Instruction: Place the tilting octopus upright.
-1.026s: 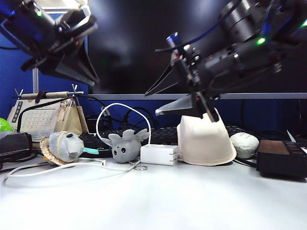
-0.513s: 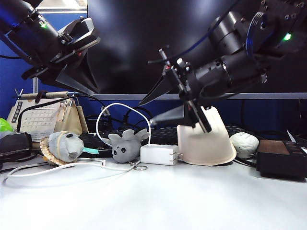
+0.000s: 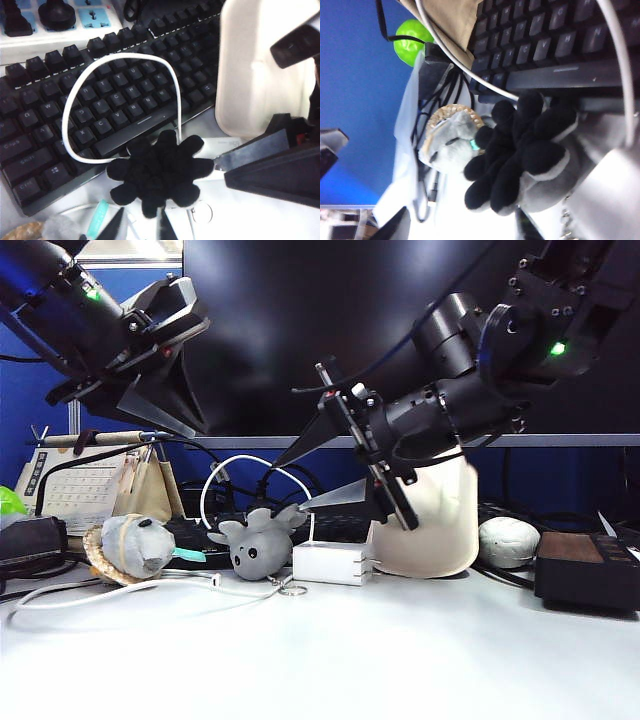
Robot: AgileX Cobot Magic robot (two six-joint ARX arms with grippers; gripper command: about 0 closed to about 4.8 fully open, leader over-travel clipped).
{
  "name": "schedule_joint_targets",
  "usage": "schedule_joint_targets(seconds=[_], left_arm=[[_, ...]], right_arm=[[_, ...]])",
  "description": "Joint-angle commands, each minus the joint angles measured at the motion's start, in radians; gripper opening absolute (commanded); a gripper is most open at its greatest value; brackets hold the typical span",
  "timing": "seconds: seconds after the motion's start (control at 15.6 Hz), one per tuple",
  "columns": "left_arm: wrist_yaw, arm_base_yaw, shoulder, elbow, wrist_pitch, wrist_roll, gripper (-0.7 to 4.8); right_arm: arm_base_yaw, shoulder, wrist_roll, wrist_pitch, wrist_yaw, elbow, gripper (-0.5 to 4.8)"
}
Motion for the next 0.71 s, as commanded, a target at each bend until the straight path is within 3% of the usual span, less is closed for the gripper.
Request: schedule_joint_targets(seconds=[0.06,0.26,0.71], left_arm=[[0.001,0.000,-0.002,0.003,0.015,0.001,0.85],[0.001,0.000,-0.002,0.003,0.015,0.001,0.85],[0.003,0.000,-0.002,0.003,0.015,0.001,0.85]], right_arm=[[0.001,0.007,0.064,-0.037,0.005,0.000,2.66],[0.001,0.007,0.063,-0.069,0.058,0.003,2.66],[0.002,0.011,0.064,-0.066,0.068,0.048,2.66]])
